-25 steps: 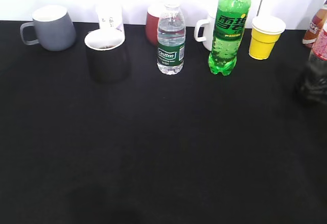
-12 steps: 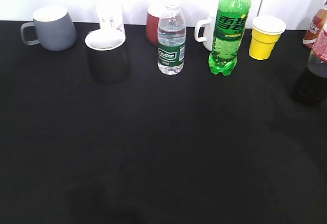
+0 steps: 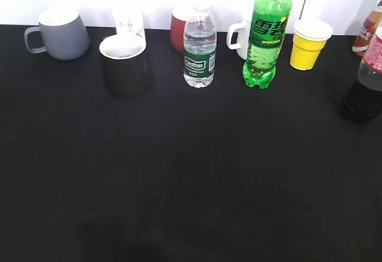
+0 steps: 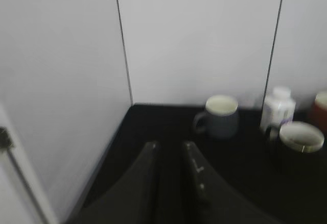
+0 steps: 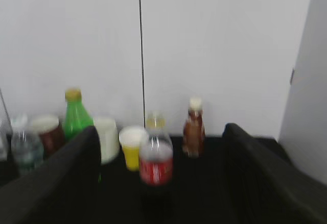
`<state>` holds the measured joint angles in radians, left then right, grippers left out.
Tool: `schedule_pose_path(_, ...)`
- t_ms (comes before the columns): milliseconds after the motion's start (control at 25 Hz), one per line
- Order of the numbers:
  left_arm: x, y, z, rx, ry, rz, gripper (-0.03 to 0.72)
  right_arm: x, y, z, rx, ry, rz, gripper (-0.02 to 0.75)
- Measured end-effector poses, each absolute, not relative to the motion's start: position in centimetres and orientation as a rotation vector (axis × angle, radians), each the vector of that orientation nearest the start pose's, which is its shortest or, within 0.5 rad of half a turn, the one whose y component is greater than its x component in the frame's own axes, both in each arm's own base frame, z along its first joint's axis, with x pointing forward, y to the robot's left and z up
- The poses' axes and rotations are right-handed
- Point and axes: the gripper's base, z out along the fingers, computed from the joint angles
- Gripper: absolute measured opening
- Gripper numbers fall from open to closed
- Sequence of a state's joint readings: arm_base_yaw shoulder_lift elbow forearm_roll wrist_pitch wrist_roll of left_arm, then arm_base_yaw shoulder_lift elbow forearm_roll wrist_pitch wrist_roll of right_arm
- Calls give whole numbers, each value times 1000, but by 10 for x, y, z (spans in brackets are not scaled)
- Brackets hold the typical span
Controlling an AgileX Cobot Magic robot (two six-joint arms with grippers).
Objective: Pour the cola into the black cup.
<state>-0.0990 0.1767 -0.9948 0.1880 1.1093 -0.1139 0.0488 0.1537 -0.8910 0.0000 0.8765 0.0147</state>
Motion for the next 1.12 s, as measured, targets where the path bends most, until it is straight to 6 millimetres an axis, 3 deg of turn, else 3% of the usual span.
schedule_pose_path(160,-56,21,379,-62,1853,63,104,-54,-1,378,-65,1709,41,420)
schedule_pose_path(240,-53,19,354,-48,1888,45,102,-51,-2,364,-67,1812,27,419)
schedule_pose_path(320,-49,13,342,-24,1843,-26,102,-51,-4,350,-60,1823,-3,419)
schedule_pose_path(520,-11,1,297,3,1932,-130,102,-26,-7,323,-53,1834,-57,419)
schedule_pose_path(680,-8,4,283,1,2013,-70,102,-11,-6,302,-56,1890,-53,419)
schedule_pose_path(960,-8,5,282,1,2018,-63,105,-5,-5,281,-58,2002,-43,417)
schedule_pose_path(1040,-8,5,282,1,2018,-63,194,-5,-4,280,-58,2005,-38,417)
schedule_pose_path(1120,-8,5,282,1,2018,-63,384,-5,-4,280,-58,2005,-34,417)
